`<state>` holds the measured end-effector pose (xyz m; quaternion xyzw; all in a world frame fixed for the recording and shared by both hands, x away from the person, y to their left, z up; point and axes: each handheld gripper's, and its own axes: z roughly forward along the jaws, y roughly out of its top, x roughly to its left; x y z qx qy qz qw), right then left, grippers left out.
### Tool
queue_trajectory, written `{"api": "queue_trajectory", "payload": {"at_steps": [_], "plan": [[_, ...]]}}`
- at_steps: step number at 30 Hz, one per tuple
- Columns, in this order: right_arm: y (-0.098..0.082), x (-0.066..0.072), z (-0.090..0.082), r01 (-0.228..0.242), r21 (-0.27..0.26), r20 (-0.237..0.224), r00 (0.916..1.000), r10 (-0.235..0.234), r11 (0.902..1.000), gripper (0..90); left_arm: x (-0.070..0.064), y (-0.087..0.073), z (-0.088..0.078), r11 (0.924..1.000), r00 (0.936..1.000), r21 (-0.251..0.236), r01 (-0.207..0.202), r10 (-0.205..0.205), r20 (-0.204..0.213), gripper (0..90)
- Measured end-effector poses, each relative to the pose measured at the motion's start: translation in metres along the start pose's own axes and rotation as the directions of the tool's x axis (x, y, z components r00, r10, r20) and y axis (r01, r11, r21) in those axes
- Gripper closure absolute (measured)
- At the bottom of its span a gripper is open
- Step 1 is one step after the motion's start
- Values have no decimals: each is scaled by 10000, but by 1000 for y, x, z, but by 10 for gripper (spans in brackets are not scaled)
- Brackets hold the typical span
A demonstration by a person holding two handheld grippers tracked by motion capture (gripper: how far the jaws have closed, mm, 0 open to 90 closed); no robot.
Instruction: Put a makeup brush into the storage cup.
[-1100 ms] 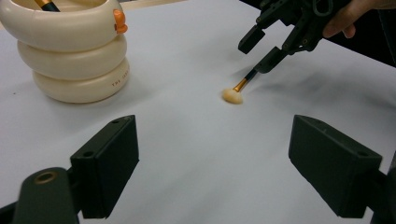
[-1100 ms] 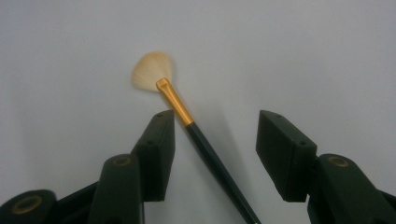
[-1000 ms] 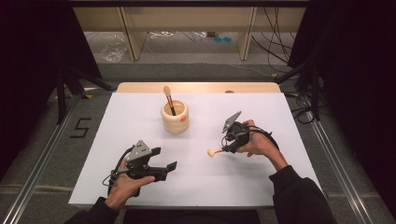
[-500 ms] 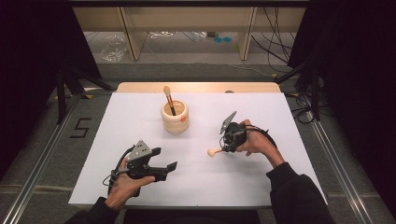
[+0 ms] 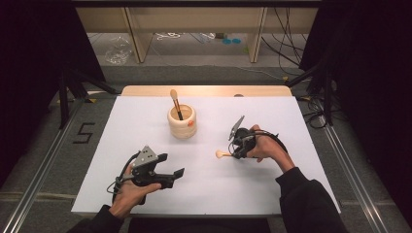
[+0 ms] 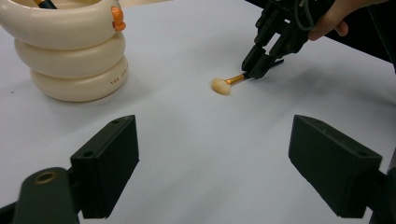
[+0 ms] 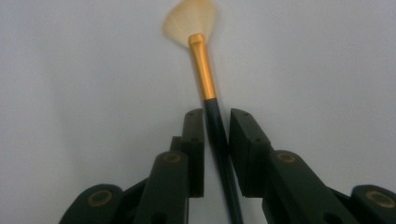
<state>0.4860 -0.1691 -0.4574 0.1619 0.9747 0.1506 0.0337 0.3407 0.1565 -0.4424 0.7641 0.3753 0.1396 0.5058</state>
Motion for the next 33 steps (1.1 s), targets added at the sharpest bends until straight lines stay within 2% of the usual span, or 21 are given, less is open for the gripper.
{"api": "queue_trajectory", "payload": {"at_steps": [2,4,6,12,16,23,24,26,30,31,32,33], "plan": [[1,0,0,-4,82,-9,10000,4,10000,793,0,0,0,10000,10000,1,8,-8,-20,160],[1,-1,0,231,254,46,9997,-233,9994,803,0,0,0,10000,10000,-9,23,-23,-12,160],[3,1,0,-41,339,-149,9999,46,9994,810,0,0,0,10000,10000,0,9,-9,-14,160],[6,1,0,-109,522,-112,9999,115,9986,817,0,0,0,10000,10000,-2,-5,5,-27,160],[8,-1,0,193,832,37,9998,-197,9963,821,0,0,0,10000,10000,-2,-13,13,-31,160],[12,1,1,71,1063,-5,10000,-71,9943,825,0,0,0,10000,10000,-4,-19,19,-31,160],[12,-1,2,311,1032,37,9995,-316,9942,826,0,0,0,10000,10000,-8,-20,20,-33,160],[13,1,1,87,1109,101,9999,-99,9938,827,0,0,0,10000,10000,-1,-33,33,-42,160],[15,1,2,130,1247,122,9998,-146,9921,828,0,0,0,10000,10000,9,-43,43,-36,160],[17,1,1,6,1438,34,10000,-11,9896,828,0,0,0,10000,10000,9,-41,41,-38,160],[17,1,2,134,1405,130,9998,-153,9900,828,0,0,0,10000,10000,3,-30,30,-36,160],[19,2,2,66,1558,43,10000,-73,9878,828,0,0,0,10000,10000,0,-31,31,-33,160]]}}
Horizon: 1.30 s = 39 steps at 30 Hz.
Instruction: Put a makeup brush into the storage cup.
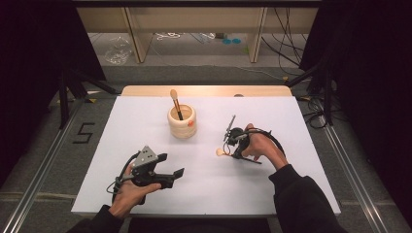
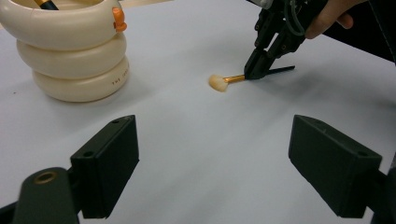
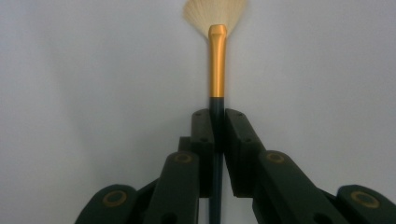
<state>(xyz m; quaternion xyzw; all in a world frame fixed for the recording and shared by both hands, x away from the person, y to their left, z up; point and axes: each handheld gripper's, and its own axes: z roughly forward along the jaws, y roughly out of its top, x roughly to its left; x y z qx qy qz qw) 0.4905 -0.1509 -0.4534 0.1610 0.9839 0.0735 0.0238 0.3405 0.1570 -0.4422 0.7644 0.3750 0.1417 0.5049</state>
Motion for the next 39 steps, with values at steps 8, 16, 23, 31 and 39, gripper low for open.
{"api": "queue_trajectory", "payload": {"at_steps": [8,16,23,31,39], "plan": [[3,0,1,-34,131,126,9999,32,9999,830,0,0,0,10000,10000,-12,-22,22,59,160],[4,0,1,270,212,292,9992,-276,9994,831,0,0,0,10000,10000,26,-21,21,14,161],[4,0,1,315,215,296,9990,-321,9993,832,1,0,-1,10000,10000,53,-32,31,45,162],[3,-1,-8,43,-286,312,9995,-34,9996,832,1,0,-1,10000,10000,61,-14,14,51,163],[2,-3,-24,-386,-1592,429,9980,460,9865,833,1,0,0,10000,10000,61,35,-35,20,162]]}}
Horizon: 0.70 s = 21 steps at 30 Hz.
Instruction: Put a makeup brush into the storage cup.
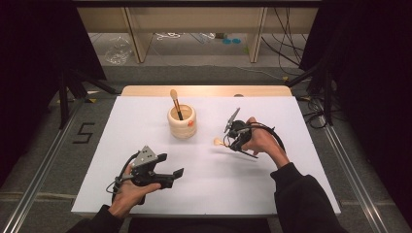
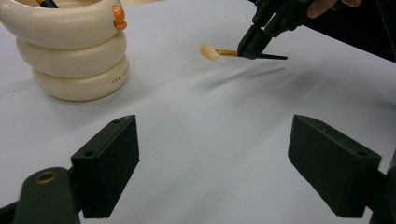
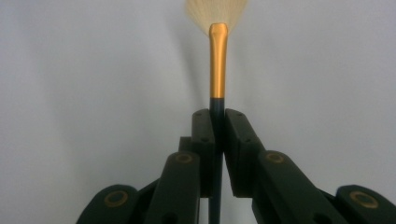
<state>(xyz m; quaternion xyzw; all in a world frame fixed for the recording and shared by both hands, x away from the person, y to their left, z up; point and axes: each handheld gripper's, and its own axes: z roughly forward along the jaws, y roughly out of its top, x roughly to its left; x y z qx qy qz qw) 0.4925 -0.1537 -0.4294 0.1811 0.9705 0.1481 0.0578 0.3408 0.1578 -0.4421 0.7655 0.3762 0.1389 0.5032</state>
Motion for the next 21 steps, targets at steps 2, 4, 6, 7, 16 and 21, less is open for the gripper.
{"api": "queue_trajectory", "payload": {"at_steps": [2,4,6,7,16,21], "plan": [[0,-2,-3,-49,-363,55,10000,51,9993,832,0,0,0,10000,10000,-11,26,-26,1,163],[0,-3,-7,-136,-690,169,9997,148,9975,832,0,0,0,10000,10000,-10,29,-29,0,163],[1,-4,-13,-173,-1160,336,9992,213,9931,832,0,0,0,10000,10000,-13,37,-37,0,163],[1,-4,-15,-289,-1336,283,9991,329,9906,832,0,0,0,10000,10000,-16,42,-42,3,163],[3,-8,-34,-523,-3282,616,9952,767,9432,832,1,0,0,10000,10000,-6,65,-65,8,163],[3,-9,-38,-747,-4162,568,9925,1079,9062,832,0,0,-1,10000,10000,8,79,-79,31,163]]}}
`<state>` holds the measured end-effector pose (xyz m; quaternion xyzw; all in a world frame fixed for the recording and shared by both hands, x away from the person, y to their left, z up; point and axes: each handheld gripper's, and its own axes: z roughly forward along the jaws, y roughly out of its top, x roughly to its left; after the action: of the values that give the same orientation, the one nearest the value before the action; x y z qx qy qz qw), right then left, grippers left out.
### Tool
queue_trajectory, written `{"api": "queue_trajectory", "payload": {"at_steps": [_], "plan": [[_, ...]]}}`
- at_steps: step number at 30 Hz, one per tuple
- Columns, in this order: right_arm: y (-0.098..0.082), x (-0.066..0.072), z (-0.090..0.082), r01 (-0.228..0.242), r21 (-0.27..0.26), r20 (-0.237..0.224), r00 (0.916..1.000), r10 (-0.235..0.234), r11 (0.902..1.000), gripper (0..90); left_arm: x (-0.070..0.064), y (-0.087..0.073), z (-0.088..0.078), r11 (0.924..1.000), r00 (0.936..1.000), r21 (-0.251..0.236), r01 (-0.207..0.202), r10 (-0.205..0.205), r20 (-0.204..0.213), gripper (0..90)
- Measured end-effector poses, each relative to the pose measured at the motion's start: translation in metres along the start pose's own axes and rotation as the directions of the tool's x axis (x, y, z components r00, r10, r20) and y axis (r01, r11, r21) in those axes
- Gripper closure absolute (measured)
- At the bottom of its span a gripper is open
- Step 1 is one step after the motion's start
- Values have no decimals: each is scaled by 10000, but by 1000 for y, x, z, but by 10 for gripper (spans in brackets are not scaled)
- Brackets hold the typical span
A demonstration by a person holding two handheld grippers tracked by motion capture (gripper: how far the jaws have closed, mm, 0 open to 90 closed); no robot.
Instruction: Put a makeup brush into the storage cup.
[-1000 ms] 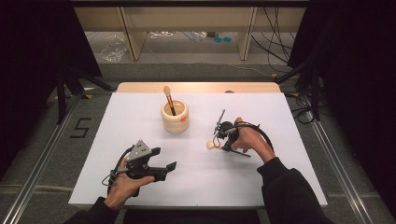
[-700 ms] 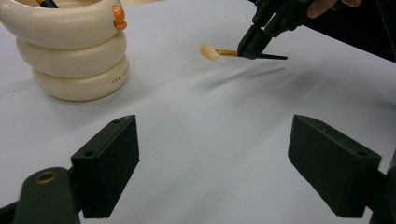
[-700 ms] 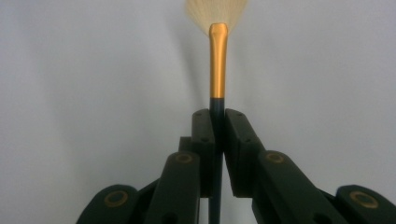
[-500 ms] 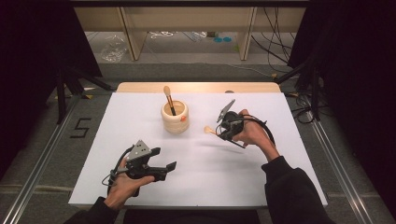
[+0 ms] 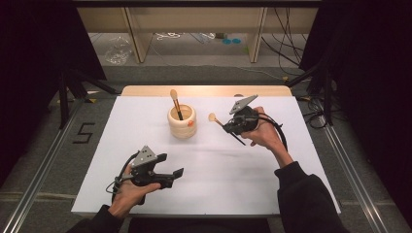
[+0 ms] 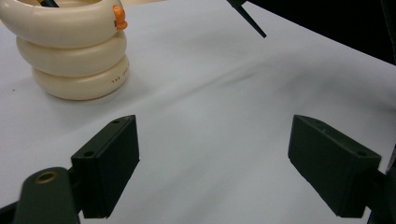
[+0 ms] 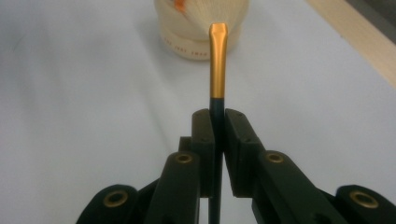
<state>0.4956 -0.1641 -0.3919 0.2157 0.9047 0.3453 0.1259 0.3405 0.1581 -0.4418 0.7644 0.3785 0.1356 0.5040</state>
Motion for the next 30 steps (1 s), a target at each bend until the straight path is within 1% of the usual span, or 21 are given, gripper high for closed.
{"api": "queue_trajectory", "payload": {"at_steps": [3,5,6,8,10,12,15,16,17,18,19,20,21,22,23,24,25,27,30], "plan": [[1,-1,-3,-245,-550,-73,9997,242,9982,832,0,0,0,10000,10000,-35,34,-34,20,162],[2,-3,-5,-316,-1055,89,9994,327,9939,832,-1,0,0,10000,10000,-2,-8,8,35,163],[3,-5,-7,-429,-1135,-72,9991,424,9926,832,-1,0,0,10000,10000,10,-9,9,33,163],[3,-7,-9,-603,-1596,2,9981,611,9853,832,-1,0,0,10000,10000,-21,25,-25,34,163],[3,-9,-10,-729,-1931,51,9971,753,9785,833,-1,0,0,10000,10000,-46,37,-37,33,163],[4,-12,-10,-853,-2329,32,9961,885,9688,832,-1,0,-1,10000,10000,77,47,-47,3,163],[7,-13,-12,-982,-2687,97,9945,1046,9582,832,-1,-1,0,10000,10000,31,78,-78,-12,163],[9,-13,-12,-1009,-2729,52,9943,1064,9567,832,-4,-2,0,9992,9988,57,386,-388,305,163],[10,-14,-12,-971,-2949,128,9943,1055,9506,833,-3,-1,0,9998,9997,26,189,-189,174,163],[11,-14,-12,-1084,-3051,40,9933,1151,9461,832,-2,-1,-1,9999,9998,-18,146,-146,153,163],[12,-14,-12,-1134,-3215,81,9924,1224,9401,832,-2,-1,-1,9999,9998,-25,163,-163,125,162],[13,-15,-13,-1189,-3207,48,9919,1271,9397,832,-2,-1,-2,9999,9999,-24,138,-137,96,162],[14,-15,-12,-1252,-3304,16,9911,1332,9355,832,-2,-1,-2,9999,9999,-32,96,-96,83,162],[15,-16,-11,-1252,-3474,141,9902,1387,9293,832,-2,-1,-2,10000,10000,-41,42,-42,57,162],[16,-17,-12,-1274,-3492,90,9902,1393,9284,833,-1,-1,-2,10000,10000,-52,37,-37,48,163],[18,-17,-12,-1372,-3564,74,9887,1496,9242,832,-1,-1,-2,10000,10000,-65,10,-10,25,162],[19,-17,-11,-1393,-3709,74,9882,1529,9182,832,-1,-1,-2,10000,10000,-65,-48,48,7,162],[21,-17,-11,-1409,-3761,160,9872,1584,9158,832,0,-1,-3,9999,9999,-69,-109,109,-27,162],[25,-17,-9,-1477,-4098,158,9855,1689,9001,833,0,-1,-3,9999,9999,-102,-99,99,-33,163]]}}
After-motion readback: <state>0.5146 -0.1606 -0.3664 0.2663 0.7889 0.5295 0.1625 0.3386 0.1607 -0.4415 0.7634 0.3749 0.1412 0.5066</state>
